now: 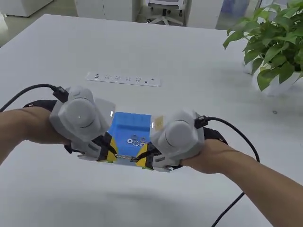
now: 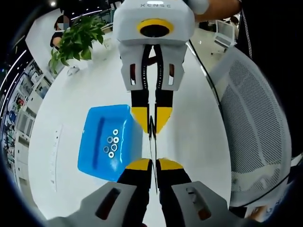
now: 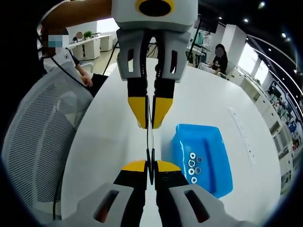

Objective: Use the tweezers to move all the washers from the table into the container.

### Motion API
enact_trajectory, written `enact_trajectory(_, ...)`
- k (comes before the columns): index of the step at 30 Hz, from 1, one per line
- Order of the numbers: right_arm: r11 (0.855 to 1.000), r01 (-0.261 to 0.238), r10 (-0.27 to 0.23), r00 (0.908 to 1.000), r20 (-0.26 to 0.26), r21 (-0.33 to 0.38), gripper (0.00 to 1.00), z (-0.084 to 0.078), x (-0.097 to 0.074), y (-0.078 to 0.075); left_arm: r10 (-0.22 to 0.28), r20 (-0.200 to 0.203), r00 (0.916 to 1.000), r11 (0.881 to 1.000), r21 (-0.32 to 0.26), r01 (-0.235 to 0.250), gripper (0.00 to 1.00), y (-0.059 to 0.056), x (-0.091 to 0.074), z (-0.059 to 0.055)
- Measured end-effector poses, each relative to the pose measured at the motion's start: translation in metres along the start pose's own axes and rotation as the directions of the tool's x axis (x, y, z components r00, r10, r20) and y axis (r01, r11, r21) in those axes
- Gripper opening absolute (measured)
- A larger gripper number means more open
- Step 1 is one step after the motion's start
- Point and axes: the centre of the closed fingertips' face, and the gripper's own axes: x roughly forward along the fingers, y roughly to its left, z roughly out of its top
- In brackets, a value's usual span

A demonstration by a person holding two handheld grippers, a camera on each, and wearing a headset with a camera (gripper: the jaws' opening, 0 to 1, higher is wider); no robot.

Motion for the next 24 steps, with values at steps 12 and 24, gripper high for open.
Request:
enact_trajectory(12,1.000,-0.019,0.019,0.9993,-0.033,0.016,0.06,-0.017,0.019,0.022,-0.026,-0.012,0.9996,1.000,-0.013,0.025,0.08,-0.017,0.026,-0.016)
enact_trajectory(24,0.999,-0.036,0.038,0.9975,-0.059,0.039,0.06,-0.034,0.034,0.040,-0.071,-0.008,0.9975,0.997,-0.026,0.070,0.08,-0.035,0.051,-0.028)
